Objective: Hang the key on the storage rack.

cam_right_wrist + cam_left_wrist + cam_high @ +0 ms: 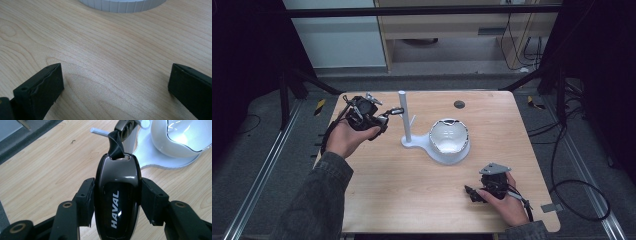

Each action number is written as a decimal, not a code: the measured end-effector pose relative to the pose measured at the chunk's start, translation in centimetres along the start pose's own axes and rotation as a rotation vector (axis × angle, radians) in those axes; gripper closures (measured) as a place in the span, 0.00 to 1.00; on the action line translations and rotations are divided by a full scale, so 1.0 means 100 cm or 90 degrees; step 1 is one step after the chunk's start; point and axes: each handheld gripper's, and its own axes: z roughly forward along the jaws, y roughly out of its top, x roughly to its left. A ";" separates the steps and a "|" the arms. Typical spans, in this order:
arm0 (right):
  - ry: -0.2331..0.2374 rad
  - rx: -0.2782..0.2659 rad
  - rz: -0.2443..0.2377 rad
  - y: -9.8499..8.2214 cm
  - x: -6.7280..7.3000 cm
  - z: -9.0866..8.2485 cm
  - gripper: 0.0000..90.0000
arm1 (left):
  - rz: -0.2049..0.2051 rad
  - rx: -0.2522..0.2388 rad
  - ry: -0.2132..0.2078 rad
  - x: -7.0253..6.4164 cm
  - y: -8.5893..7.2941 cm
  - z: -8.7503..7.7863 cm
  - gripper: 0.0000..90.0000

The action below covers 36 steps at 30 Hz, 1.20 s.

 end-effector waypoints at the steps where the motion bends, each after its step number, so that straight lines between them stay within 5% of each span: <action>1: 0.000 0.000 0.000 0.000 0.000 0.000 0.00 | 0.000 -0.001 0.001 -0.001 -0.001 0.001 0.54; 24: 0.001 0.001 0.002 0.000 0.000 0.000 0.00 | -0.007 -0.036 -0.022 -0.025 -0.024 0.042 0.54; 36: 0.002 0.000 0.002 0.000 0.000 0.000 0.00 | -0.031 -0.083 -0.027 -0.031 -0.031 0.060 0.54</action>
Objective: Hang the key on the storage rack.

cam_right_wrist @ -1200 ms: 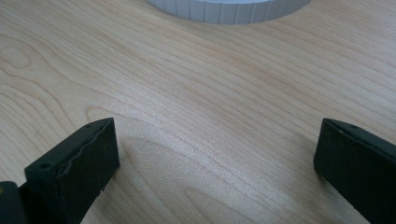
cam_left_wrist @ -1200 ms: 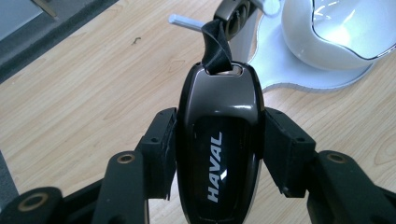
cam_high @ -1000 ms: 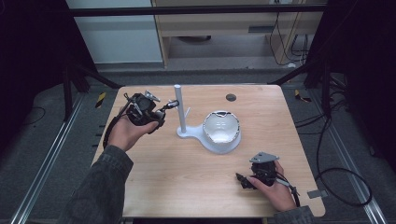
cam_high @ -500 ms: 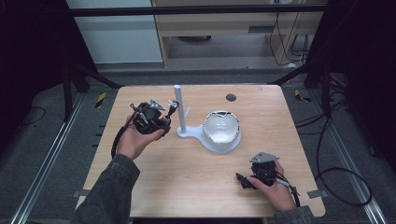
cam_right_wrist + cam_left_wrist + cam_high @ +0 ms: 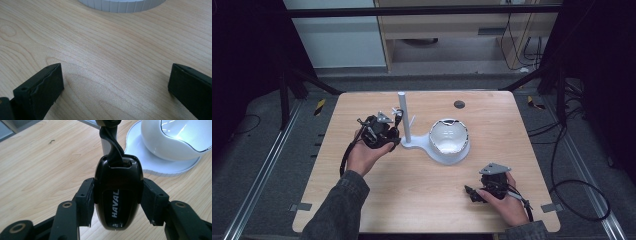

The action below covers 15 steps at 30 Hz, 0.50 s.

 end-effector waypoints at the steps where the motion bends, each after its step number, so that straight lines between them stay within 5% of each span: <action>1: -0.001 0.000 0.000 0.000 0.000 0.000 0.00 | -0.003 -0.006 -0.003 -0.001 -0.001 0.002 0.54; 15: -0.001 0.000 0.000 0.000 0.000 0.000 0.00 | -0.012 -0.031 -0.005 -0.001 -0.005 -0.001 0.50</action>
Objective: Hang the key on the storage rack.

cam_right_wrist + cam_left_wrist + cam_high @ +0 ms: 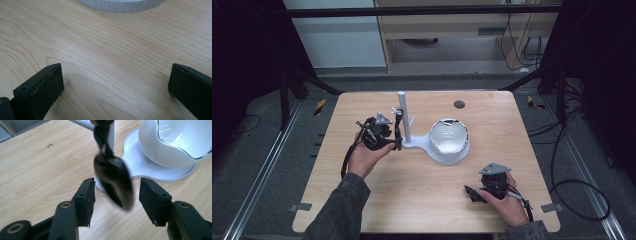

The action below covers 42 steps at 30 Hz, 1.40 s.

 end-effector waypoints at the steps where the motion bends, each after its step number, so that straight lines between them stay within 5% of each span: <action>1: 0.000 0.000 -0.001 0.000 0.000 0.000 0.00 | 0.000 -0.003 0.001 -0.001 -0.001 -0.002 0.49; 14: 0.000 -0.001 -0.001 0.000 0.000 0.000 0.00 | 0.006 -0.007 -0.001 -0.008 -0.018 -0.013 0.11; 22: 0.000 -0.001 -0.001 0.000 0.000 0.000 0.00 | 0.030 0.000 0.012 -0.014 -0.036 -0.013 0.05; 42: 0.000 -0.001 -0.001 0.000 0.000 0.000 0.00 | 0.011 0.050 0.018 -0.014 -0.098 0.008 0.05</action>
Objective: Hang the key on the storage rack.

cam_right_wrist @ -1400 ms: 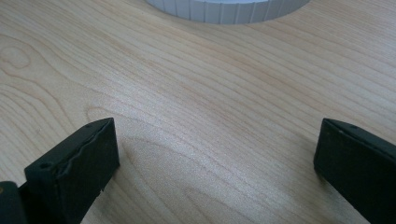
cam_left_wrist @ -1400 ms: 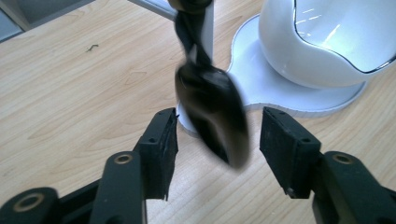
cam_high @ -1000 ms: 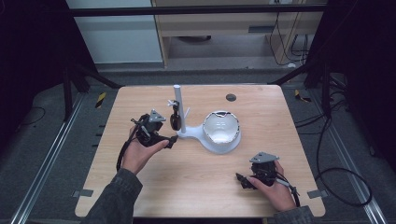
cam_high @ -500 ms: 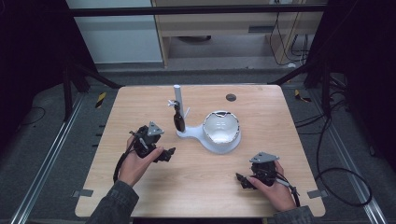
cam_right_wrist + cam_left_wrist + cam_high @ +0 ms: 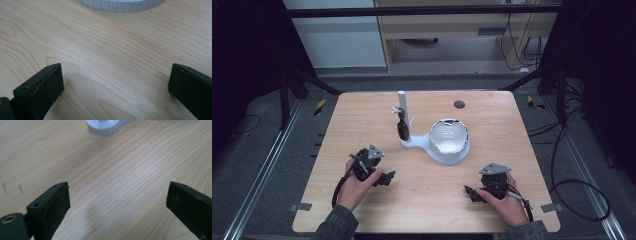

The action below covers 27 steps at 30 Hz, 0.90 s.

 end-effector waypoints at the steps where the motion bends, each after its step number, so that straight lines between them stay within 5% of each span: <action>1: 0.000 0.000 0.000 0.000 0.000 0.000 0.00 | 0.000 0.000 0.000 0.000 0.000 0.000 0.06; 17: 0.000 0.000 0.000 0.000 0.000 0.000 0.00 | -0.032 0.022 0.016 0.016 -0.041 0.007 0.06; 27: 0.000 0.000 0.000 0.000 0.000 0.000 0.00 | -0.071 -0.018 0.031 0.030 -0.057 0.002 0.06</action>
